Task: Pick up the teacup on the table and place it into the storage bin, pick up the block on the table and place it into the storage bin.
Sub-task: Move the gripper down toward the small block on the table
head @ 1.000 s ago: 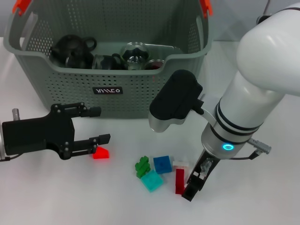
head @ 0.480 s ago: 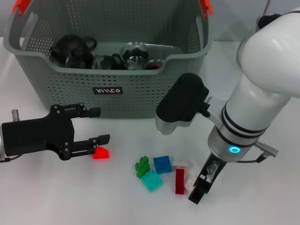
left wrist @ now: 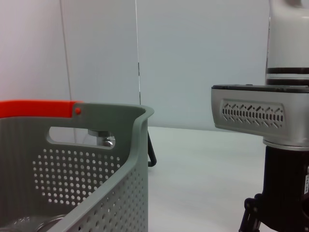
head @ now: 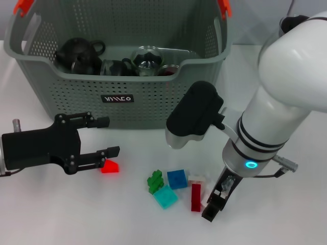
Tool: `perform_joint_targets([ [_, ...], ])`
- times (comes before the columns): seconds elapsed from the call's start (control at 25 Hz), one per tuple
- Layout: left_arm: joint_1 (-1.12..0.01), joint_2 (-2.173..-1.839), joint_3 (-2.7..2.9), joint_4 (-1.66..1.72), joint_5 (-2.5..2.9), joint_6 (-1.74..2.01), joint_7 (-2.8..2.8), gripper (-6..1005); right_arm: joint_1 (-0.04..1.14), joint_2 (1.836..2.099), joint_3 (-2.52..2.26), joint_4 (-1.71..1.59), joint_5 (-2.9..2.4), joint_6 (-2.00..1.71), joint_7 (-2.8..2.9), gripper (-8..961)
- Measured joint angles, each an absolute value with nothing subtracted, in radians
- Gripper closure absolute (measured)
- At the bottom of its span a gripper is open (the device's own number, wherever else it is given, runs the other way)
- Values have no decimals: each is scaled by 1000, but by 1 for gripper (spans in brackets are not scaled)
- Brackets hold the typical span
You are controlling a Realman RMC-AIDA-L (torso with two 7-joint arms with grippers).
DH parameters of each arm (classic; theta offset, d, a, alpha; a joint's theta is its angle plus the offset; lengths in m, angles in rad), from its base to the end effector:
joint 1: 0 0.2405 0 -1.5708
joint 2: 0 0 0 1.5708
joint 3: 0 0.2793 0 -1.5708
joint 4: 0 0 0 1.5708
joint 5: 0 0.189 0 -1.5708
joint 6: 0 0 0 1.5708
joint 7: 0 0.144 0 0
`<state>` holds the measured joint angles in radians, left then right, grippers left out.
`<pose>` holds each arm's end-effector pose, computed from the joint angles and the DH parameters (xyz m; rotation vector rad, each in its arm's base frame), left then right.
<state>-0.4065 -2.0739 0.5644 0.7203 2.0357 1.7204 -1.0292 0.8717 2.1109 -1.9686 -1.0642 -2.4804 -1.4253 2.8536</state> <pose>-0.2975 0.2815 0.0115 -2.6899 -0.2319 -0.6829 0.1564 0.3180 -0.1181 -2.7271 0.6925 -0.9445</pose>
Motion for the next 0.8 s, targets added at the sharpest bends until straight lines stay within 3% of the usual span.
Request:
perform_joint_targets([
  [0.8, -402, -2074, 563, 709, 2036, 1721, -1019, 324, 870, 2112, -1988, -1065, -2521, -1410, 2855, 39],
])
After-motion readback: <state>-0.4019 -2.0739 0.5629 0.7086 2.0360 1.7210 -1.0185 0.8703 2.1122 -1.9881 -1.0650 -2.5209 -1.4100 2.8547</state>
